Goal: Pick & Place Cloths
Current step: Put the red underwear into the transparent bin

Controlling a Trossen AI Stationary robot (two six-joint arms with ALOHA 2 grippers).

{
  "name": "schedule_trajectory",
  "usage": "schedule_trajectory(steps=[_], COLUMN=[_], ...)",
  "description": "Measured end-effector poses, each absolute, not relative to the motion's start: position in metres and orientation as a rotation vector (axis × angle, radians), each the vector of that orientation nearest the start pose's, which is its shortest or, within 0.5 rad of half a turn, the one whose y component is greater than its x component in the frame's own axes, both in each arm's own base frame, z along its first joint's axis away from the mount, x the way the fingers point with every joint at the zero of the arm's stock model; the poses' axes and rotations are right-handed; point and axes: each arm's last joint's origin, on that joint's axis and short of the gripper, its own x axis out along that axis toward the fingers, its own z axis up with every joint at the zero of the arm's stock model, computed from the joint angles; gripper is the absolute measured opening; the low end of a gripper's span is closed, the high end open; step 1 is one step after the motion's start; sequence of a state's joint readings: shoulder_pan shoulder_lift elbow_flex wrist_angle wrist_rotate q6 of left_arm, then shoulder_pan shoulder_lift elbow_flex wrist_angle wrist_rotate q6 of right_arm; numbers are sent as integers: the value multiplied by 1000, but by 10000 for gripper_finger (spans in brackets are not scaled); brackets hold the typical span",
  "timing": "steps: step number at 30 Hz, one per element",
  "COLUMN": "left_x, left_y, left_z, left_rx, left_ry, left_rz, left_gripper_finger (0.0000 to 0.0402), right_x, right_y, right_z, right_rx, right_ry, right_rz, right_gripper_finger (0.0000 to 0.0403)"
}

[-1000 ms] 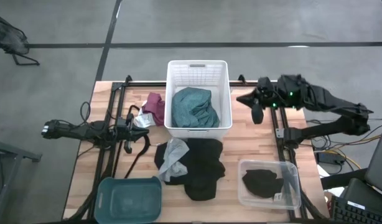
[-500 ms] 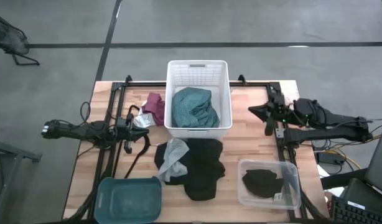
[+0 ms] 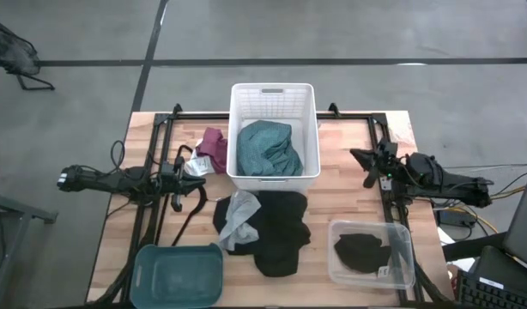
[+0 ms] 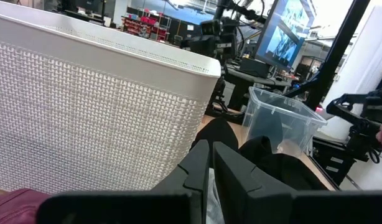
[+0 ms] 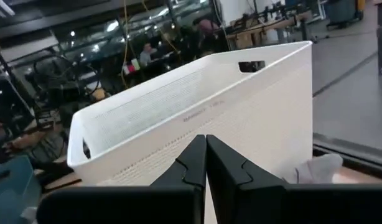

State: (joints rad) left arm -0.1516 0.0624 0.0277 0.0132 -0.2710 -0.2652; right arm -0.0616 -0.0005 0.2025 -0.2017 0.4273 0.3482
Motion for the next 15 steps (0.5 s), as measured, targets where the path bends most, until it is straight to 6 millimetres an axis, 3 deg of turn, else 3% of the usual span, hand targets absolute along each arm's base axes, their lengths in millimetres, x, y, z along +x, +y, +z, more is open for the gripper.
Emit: schedule_trajectory(steps=[4, 9, 12, 15], left_x=[99, 99, 99, 99], left_y=[-7, -7, -7, -7], left_z=[169, 169, 169, 169], left_rx=[-260, -259, -258, -258], left_ry=[5, 10, 13, 14], left_rz=[122, 122, 123, 122], left_gripper_finger=[28, 28, 28, 28], right_x=[87, 96, 100, 99], right_y=[-16, -11, -5, -5], right_z=[194, 170, 165, 166], right_rx=[306, 274, 134, 84], right_ry=[-48, 48, 14, 0], right_rz=[-442, -260, -38, -28], right_gripper_finger=[9, 9, 9, 9])
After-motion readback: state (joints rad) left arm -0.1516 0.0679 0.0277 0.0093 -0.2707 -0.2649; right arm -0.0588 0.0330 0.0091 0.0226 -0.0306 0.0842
